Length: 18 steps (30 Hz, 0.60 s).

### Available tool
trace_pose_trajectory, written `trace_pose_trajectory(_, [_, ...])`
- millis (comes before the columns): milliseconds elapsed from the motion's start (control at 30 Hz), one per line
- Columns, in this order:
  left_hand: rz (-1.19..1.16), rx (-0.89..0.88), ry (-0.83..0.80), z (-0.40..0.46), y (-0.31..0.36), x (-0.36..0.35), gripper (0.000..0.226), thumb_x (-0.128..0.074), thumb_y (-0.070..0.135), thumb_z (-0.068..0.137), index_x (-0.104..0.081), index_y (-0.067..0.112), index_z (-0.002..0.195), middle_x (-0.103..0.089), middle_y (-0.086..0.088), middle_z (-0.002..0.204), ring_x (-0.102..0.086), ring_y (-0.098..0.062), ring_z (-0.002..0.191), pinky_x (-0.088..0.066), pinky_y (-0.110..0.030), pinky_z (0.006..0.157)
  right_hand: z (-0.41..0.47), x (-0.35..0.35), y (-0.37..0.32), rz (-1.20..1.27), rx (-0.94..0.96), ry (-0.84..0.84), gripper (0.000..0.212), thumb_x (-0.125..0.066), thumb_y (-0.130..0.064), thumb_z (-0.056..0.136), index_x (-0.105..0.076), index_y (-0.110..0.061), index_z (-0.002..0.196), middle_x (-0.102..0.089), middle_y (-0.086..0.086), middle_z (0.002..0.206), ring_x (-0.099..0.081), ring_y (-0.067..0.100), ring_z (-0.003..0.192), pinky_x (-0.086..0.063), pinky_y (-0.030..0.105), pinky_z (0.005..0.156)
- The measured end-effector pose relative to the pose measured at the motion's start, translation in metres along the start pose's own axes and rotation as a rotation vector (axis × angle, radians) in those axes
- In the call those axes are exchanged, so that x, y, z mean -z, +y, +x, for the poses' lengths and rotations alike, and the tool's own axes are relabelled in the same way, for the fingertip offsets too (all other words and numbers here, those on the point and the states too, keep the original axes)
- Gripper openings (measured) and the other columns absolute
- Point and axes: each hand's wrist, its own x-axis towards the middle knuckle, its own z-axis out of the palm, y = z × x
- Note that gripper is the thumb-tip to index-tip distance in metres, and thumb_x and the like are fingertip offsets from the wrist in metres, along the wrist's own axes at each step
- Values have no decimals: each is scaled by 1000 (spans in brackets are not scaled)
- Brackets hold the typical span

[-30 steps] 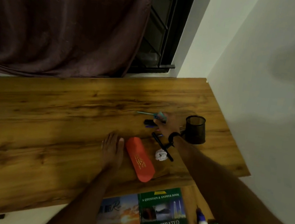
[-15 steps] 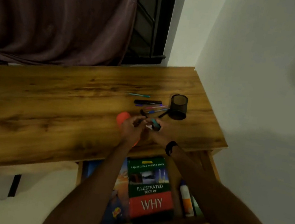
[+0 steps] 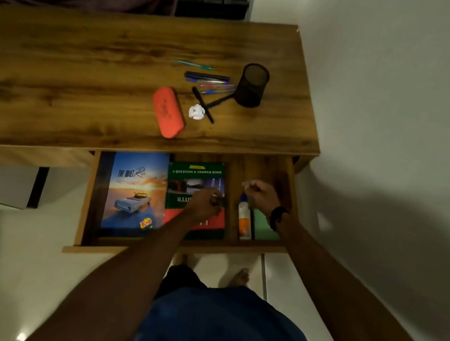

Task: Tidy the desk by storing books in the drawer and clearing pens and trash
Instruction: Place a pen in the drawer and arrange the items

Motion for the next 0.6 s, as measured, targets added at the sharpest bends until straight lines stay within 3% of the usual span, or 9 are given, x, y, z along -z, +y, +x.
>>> trace_pose_trajectory(67, [-27,75,-30,-4,-4,-19,25,-73,5,77,-66,3,101,-70,-17,100,-66,-29,95,-52,-33,82,-4,0,11,-78,-41,-3,6,-59,-12,94,-63,-16,96,-63,9,105,-61,28,109,-50,28,82])
trace_pose_trajectory(133, [-10,102,-76,-4,-5,-33,23,-76,6,75,-69,3,96,-72,-15,98,-66,-24,90,-52,-28,79,-3,-3,22,-243,-34,-7,17,-62,-13,91,-63,-10,107,-66,12,103,-63,29,102,-47,23,70])
trace_pose_trajectory(200, [2,103,-107,-1,-5,-43,22,-77,7,73,-71,5,94,-73,-13,99,-67,-24,91,-49,-27,77,-1,-7,28,-424,13,-21,19,-56,-18,94,-63,-10,109,-65,10,109,-60,28,100,-41,24,73])
trace_pose_trajectory(333, [43,108,-59,13,-6,-52,15,-73,10,73,-73,8,88,-72,-14,97,-66,-30,94,-49,-31,80,9,-24,49,-523,-5,-114,21,-43,-16,92,-60,-10,82,-62,15,85,-61,38,85,-41,24,62])
trace_pose_trajectory(400, [55,112,-50,21,-6,-51,17,-73,9,74,-74,8,91,-73,-14,99,-66,-29,95,-51,-31,82,7,-31,54,-596,-14,-127,12,-50,-15,91,-60,-10,90,-62,17,93,-61,39,89,-51,33,70])
trace_pose_trajectory(467, [71,83,-49,27,-5,-48,18,-71,8,76,-76,7,93,-73,-14,102,-67,-28,96,-51,-30,84,0,-36,54,-691,18,-112,6,-52,-16,90,-57,-19,88,-59,13,96,-60,38,91,-52,44,78])
trace_pose_trajectory(600, [123,98,-75,41,-14,-53,21,-69,14,79,-76,19,99,-72,-8,109,-66,-25,100,-54,-35,90,2,-42,58,-795,52,18,27,-55,-18,89,-61,-11,114,-55,12,126,-58,37,106,-51,44,87])
